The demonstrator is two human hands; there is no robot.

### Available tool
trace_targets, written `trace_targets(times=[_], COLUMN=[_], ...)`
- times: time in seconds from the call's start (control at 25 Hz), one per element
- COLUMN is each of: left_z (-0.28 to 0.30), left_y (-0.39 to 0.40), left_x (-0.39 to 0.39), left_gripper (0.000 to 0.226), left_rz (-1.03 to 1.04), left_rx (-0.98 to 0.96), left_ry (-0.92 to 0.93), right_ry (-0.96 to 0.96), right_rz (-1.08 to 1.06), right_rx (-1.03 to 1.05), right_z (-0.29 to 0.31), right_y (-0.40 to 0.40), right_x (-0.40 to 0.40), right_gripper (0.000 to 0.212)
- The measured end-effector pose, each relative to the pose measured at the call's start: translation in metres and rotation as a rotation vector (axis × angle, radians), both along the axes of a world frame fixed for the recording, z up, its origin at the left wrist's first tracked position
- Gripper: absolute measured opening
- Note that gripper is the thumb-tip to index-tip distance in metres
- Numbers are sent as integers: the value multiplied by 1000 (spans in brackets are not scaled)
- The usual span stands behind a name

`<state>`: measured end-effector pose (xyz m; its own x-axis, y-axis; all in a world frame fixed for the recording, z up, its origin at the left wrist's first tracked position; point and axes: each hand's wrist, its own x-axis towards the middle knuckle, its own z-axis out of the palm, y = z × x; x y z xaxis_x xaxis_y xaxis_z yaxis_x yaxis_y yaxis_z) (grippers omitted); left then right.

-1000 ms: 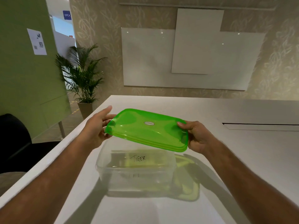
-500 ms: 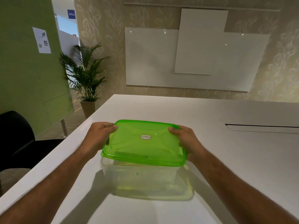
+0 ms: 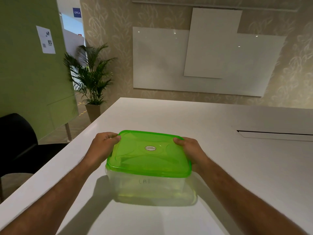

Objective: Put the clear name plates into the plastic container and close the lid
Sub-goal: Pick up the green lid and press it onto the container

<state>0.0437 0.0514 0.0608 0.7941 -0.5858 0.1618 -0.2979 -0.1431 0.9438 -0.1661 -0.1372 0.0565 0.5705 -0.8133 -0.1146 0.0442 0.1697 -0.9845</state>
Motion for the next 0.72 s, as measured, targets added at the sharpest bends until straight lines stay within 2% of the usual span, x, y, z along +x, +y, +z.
trace_targets(times=[0.56, 0.72], left_z=[-11, -13], left_y=[3, 3], left_x=[13, 13], left_gripper=[22, 14], left_rz=[-43, -51], left_rx=[42, 78], left_ry=[73, 77], right_ry=[23, 27], right_rz=[-35, -25], right_rx=[4, 16], right_z=[-8, -12], right_y=[-2, -2], right_x=[8, 9], right_gripper=[22, 23])
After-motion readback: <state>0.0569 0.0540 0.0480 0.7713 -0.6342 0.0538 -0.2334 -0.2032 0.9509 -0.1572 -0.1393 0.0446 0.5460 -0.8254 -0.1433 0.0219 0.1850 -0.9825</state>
